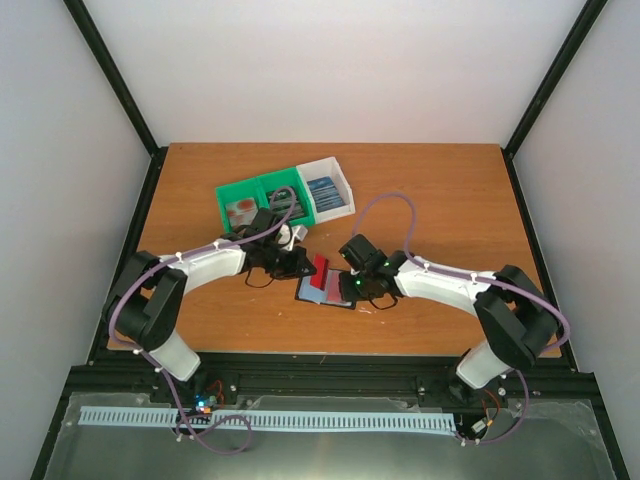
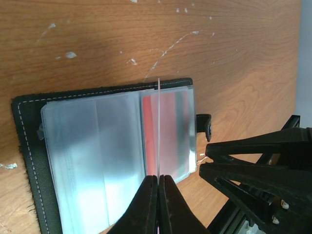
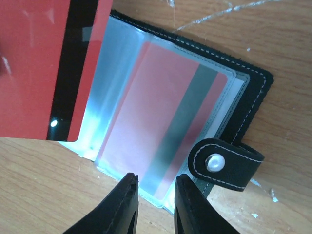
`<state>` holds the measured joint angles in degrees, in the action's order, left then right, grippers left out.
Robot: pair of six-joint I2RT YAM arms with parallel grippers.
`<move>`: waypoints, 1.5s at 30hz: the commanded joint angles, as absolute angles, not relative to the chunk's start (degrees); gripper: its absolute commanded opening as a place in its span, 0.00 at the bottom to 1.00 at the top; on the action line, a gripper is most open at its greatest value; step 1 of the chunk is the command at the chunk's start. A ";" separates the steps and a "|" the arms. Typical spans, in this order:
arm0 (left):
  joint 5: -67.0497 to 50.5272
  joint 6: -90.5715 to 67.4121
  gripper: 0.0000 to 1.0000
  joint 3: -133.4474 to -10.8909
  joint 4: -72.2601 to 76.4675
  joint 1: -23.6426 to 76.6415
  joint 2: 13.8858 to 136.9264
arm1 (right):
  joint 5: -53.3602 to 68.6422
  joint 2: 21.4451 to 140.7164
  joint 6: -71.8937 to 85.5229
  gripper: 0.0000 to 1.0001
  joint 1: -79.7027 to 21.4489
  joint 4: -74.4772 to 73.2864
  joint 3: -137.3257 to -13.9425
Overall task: Put the credit cards into the card holder
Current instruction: Turn over the card slot in the card holder, then insert the credit card into the card holder.
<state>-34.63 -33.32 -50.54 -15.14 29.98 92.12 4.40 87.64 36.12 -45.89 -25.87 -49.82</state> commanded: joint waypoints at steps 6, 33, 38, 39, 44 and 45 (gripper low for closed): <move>-38.13 -33.04 0.01 -50.90 -12.64 29.79 96.03 | -0.63 92.58 34.37 0.27 -45.92 -30.28 -52.80; -38.69 -39.11 0.01 -44.51 -2.33 29.79 97.55 | -1.90 97.79 35.19 0.26 -46.91 -30.22 -52.30; -30.58 -37.51 0.01 -45.36 -7.14 29.79 92.12 | -2.56 97.00 35.49 0.26 -46.93 -30.71 -52.36; -30.54 -37.07 0.01 -45.70 -7.51 29.78 91.43 | -2.50 96.95 35.48 0.26 -46.93 -30.75 -52.45; -34.02 -35.74 0.01 -45.89 -7.76 29.77 90.96 | -2.40 96.87 35.51 0.26 -46.90 -30.78 -52.67; -35.22 -35.55 0.01 -45.80 -7.40 29.73 91.31 | -2.45 96.87 35.54 0.26 -46.93 -30.86 -52.73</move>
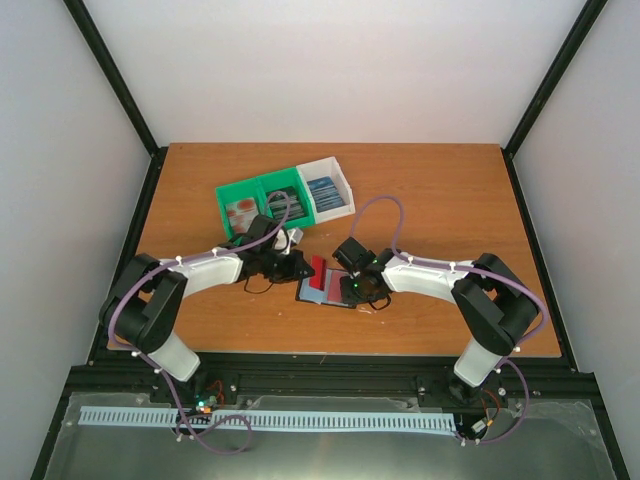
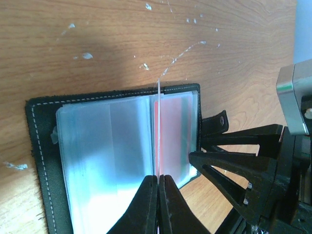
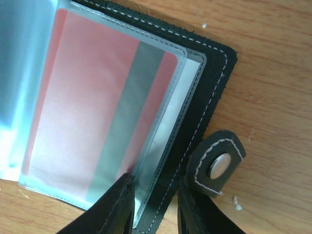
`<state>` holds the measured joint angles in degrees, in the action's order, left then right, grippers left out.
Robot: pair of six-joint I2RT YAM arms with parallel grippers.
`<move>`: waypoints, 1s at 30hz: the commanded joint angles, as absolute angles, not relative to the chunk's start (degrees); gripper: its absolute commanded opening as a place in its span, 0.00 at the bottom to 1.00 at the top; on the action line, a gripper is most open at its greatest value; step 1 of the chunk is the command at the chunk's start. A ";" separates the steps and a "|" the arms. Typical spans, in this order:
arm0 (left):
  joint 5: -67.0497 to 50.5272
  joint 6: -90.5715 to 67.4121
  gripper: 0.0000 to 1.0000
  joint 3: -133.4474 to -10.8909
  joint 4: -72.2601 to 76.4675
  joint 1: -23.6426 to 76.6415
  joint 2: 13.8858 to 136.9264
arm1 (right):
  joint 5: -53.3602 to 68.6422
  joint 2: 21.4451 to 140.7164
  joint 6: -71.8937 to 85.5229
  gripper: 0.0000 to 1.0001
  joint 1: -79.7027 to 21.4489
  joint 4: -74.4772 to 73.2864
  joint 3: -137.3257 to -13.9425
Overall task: Put the credit cards into the card holder
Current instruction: Insert the credit card into the card holder.
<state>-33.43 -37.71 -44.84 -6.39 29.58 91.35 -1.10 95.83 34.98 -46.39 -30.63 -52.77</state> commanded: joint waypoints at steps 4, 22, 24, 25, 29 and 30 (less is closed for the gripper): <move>-39.53 -35.46 0.01 -45.12 -5.09 29.79 93.32 | -2.24 96.77 35.65 0.25 -46.93 -30.92 -52.65; -41.62 -37.60 0.01 -43.09 0.33 29.79 98.62 | -1.53 96.79 35.75 0.25 -46.93 -30.85 -52.73; -41.46 -38.90 0.01 -42.76 0.73 29.75 99.21 | -1.25 96.85 35.88 0.25 -46.92 -30.66 -52.66; -41.22 -39.97 0.01 -42.45 1.06 29.79 99.51 | -1.19 96.90 36.03 0.25 -46.93 -30.52 -52.60; -41.46 -44.55 0.01 -40.04 4.83 29.79 99.65 | -0.49 97.11 36.72 0.24 -46.88 -29.71 -52.23; -41.55 -45.42 0.01 -39.49 5.82 29.79 99.61 | -0.18 97.11 36.89 0.24 -46.93 -29.48 -52.07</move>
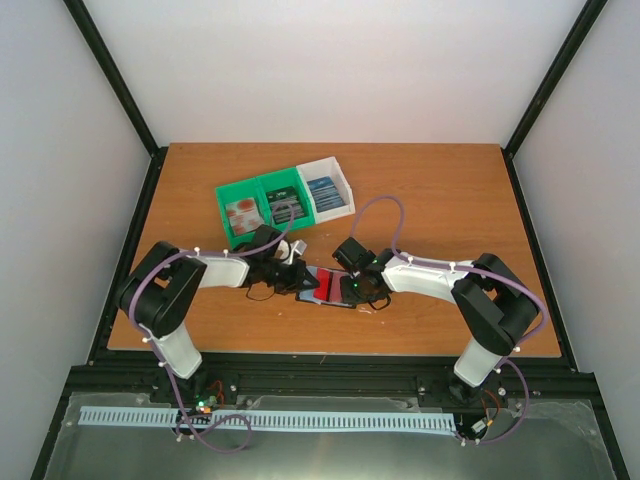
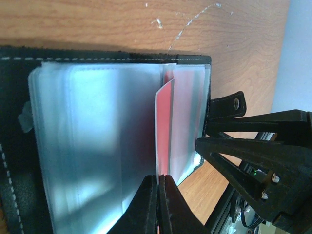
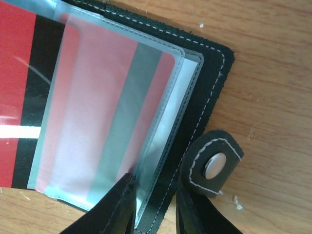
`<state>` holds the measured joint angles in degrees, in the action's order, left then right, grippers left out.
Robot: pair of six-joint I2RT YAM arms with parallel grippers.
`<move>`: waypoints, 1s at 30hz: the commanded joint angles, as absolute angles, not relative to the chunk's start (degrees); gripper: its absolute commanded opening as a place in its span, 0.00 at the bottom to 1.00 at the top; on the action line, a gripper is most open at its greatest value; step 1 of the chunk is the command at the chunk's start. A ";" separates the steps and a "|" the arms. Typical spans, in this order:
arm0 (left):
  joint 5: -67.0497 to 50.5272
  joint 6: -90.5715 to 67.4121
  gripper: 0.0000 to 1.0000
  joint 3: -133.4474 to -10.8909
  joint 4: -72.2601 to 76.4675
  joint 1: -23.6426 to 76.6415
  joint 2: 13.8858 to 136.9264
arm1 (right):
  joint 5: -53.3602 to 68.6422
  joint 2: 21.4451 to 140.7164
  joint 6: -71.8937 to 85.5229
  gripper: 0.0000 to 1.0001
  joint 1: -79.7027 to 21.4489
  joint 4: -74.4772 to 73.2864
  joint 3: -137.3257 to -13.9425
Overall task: Put the credit cards into the card holder
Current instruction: Insert the credit card into the card holder.
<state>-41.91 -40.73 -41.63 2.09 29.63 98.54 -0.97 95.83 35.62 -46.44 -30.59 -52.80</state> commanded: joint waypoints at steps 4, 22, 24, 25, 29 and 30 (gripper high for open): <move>-42.16 -46.66 0.01 -38.75 8.25 29.88 99.89 | 0.38 96.92 37.42 0.23 -46.93 -28.31 -51.30; -44.10 -46.65 0.01 -41.93 9.59 32.98 103.99 | 2.11 96.44 38.68 0.15 -46.93 -25.02 -49.76; -44.08 -46.40 0.02 -42.64 8.86 33.56 104.37 | 2.06 96.32 39.00 0.15 -46.93 -24.71 -49.58; -44.04 -46.27 0.03 -43.08 8.53 33.95 104.66 | 2.10 96.24 39.06 0.15 -46.93 -24.51 -49.50; -43.84 -46.95 0.03 -44.27 8.49 35.58 105.82 | 2.20 95.88 39.48 0.15 -46.93 -24.04 -49.14; -43.67 -47.01 0.03 -44.62 8.32 35.83 106.01 | 2.13 95.77 39.57 0.15 -46.89 -23.93 -49.09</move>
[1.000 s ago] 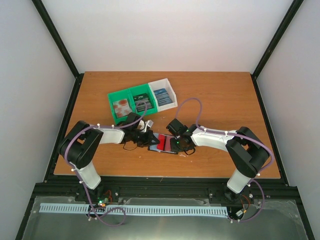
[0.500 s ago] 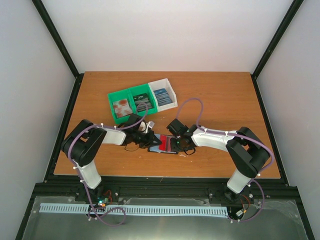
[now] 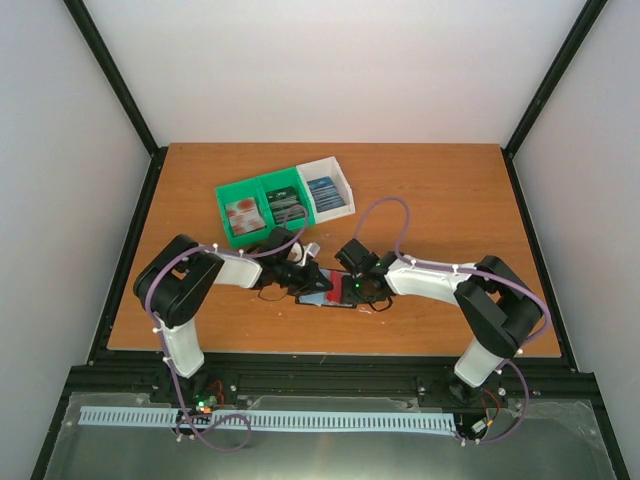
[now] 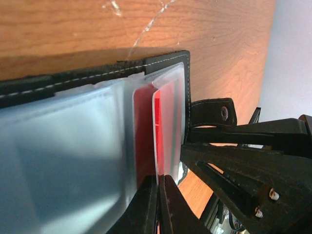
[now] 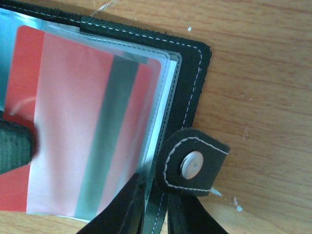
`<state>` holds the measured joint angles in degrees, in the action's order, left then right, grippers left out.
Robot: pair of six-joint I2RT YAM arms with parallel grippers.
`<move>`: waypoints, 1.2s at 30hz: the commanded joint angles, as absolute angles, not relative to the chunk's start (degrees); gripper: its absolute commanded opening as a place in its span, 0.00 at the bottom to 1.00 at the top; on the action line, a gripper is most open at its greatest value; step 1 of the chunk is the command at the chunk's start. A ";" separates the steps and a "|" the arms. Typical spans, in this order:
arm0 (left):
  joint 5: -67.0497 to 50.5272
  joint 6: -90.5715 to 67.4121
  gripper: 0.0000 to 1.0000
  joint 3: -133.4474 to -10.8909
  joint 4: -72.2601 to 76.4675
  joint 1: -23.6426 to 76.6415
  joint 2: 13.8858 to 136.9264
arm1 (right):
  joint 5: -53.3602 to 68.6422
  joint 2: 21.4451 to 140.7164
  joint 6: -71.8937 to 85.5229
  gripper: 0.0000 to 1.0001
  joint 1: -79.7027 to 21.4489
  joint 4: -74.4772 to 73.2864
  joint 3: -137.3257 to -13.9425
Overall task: Put the credit cards into the card holder
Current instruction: Insert the credit card into the card holder.
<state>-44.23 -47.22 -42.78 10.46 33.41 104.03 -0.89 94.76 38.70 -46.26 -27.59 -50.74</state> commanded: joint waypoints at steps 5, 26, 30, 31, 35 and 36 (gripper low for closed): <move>-43.18 -47.45 0.05 -44.83 8.01 36.11 106.53 | 2.31 95.12 39.89 0.14 -46.93 -23.29 -48.48; -33.84 -39.82 0.41 -49.25 -14.47 36.05 98.27 | 1.57 92.16 40.44 0.14 -46.83 -22.50 -47.00; -34.10 -39.60 0.30 -49.45 -13.98 36.11 98.95 | 1.74 92.19 40.34 0.14 -46.85 -22.26 -46.87; -34.10 -39.53 0.28 -49.62 -13.93 36.12 99.50 | 1.78 92.20 40.32 0.14 -46.84 -22.24 -46.85; -36.10 -39.36 0.15 -49.66 -11.93 36.09 100.60 | 1.93 92.29 40.28 0.14 -46.84 -22.08 -46.76; -37.38 -39.09 0.12 -49.54 -11.02 36.08 100.70 | 1.89 92.29 40.26 0.14 -46.85 -22.06 -46.70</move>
<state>-35.22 -40.42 -48.12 -11.90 35.55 99.39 1.39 92.92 40.01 -46.59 -22.74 -47.75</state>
